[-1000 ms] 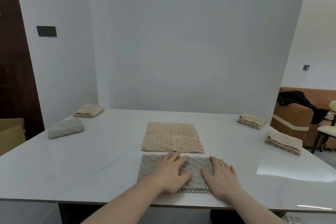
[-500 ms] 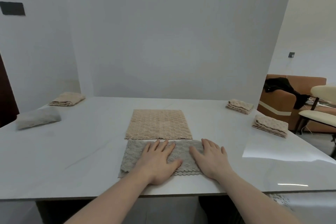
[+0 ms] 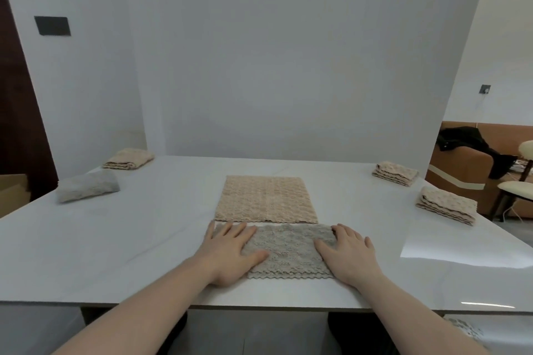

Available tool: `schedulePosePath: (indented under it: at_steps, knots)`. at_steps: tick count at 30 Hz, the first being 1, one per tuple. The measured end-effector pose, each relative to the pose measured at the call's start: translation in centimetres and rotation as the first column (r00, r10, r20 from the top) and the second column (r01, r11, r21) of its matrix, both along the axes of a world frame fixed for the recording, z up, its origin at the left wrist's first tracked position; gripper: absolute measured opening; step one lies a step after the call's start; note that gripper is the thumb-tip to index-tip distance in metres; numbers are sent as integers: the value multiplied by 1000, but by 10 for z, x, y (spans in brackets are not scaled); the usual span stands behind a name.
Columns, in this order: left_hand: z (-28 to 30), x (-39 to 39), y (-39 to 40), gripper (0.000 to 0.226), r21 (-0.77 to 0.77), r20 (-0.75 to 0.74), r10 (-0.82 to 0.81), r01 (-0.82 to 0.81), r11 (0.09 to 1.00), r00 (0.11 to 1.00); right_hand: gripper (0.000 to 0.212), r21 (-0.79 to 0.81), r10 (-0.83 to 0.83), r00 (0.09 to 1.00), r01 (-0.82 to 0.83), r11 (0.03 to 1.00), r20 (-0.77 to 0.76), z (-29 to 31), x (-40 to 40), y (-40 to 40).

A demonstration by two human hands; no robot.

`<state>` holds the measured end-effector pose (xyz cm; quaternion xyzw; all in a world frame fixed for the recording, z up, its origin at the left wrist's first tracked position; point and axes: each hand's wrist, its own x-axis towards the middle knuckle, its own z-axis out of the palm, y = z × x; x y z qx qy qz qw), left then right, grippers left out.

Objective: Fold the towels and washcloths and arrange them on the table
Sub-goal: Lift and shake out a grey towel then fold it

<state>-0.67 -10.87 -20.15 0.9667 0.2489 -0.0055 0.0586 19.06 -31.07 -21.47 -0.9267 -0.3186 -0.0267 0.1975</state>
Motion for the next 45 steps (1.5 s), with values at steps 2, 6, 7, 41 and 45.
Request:
schedulePosePath:
  at_steps: [2,6,7,41,45]
  knots:
    - [-2,-17,18,88,-19,0,62,-62,998,998,62,17,-1,1000,1,1000,-16,0,1,0]
    - [-8,-41,40,88,-75,29,162,-159,984,986,58,43,-14,999,16,999,-47,2,2,0]
    - [-10,-43,41,82,-82,55,171,-167,983,984,54,41,-19,999,21,999,-48,3,2,0]
    - [-15,-45,41,73,-120,244,221,-196,973,944,69,508,117,843,200,838,-525,96,-12,45]
    - [-14,-45,41,73,-128,247,223,-196,972,943,61,543,212,808,152,826,-549,103,-41,69]
